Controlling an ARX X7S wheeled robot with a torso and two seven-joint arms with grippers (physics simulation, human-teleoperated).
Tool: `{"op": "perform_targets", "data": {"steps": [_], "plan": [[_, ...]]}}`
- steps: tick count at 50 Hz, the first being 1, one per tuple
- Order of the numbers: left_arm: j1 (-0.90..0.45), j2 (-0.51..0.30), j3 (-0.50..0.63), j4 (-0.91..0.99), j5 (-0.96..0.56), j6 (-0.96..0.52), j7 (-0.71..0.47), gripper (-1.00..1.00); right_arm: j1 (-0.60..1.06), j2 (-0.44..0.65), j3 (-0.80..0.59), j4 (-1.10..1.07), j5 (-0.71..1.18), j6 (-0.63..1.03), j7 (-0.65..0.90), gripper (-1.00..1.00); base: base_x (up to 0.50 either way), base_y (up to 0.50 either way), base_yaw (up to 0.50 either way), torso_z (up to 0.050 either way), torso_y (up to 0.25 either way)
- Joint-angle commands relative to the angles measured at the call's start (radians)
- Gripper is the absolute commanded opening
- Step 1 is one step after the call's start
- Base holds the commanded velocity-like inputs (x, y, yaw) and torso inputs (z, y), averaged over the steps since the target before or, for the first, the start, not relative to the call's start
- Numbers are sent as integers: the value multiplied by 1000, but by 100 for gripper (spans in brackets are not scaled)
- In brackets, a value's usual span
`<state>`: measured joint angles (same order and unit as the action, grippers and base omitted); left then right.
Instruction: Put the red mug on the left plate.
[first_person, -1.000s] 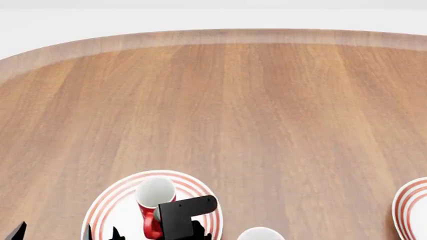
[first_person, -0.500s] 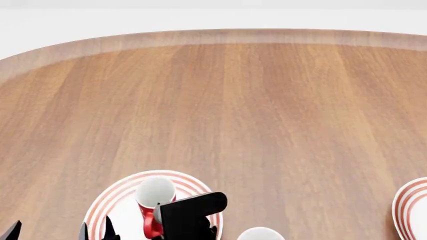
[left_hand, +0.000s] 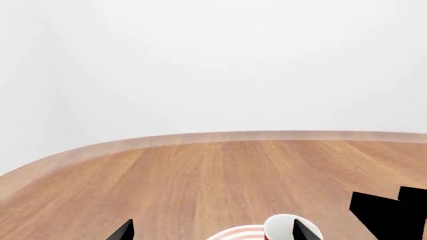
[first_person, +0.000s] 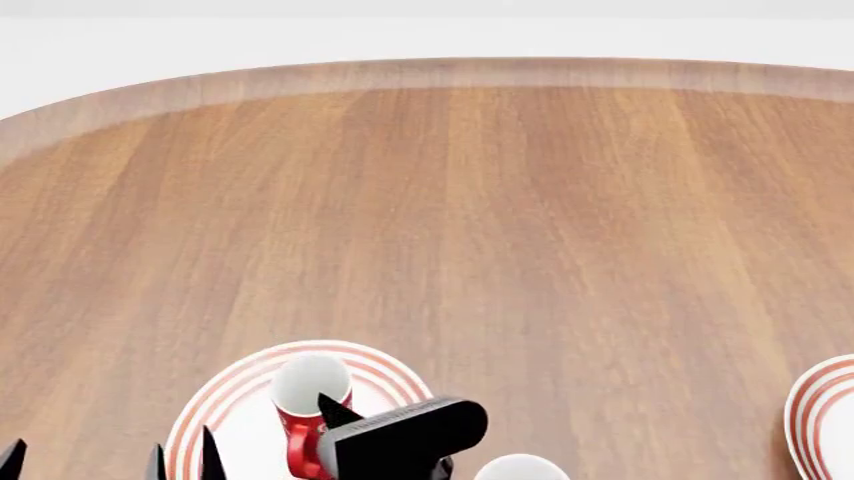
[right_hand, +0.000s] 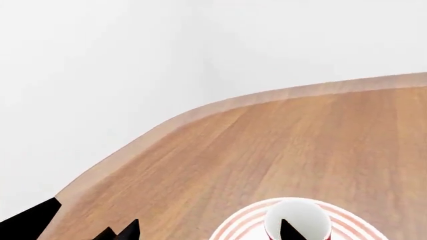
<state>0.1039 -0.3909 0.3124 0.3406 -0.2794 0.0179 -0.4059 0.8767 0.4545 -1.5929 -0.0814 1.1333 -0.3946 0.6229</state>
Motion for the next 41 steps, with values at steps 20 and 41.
{"op": "perform_targets", "data": {"steps": [20, 41], "plan": [[59, -36, -4, 129, 31, -5, -42, 100, -8, 89, -9, -223, -140, -10, 115, 100, 0, 0, 0, 0, 0], [96, -55, 0, 197, 65, -5, -69, 100, -37, 163, 1, -315, -209, -48, 147, 100, 0, 0, 0, 0, 0]]}}
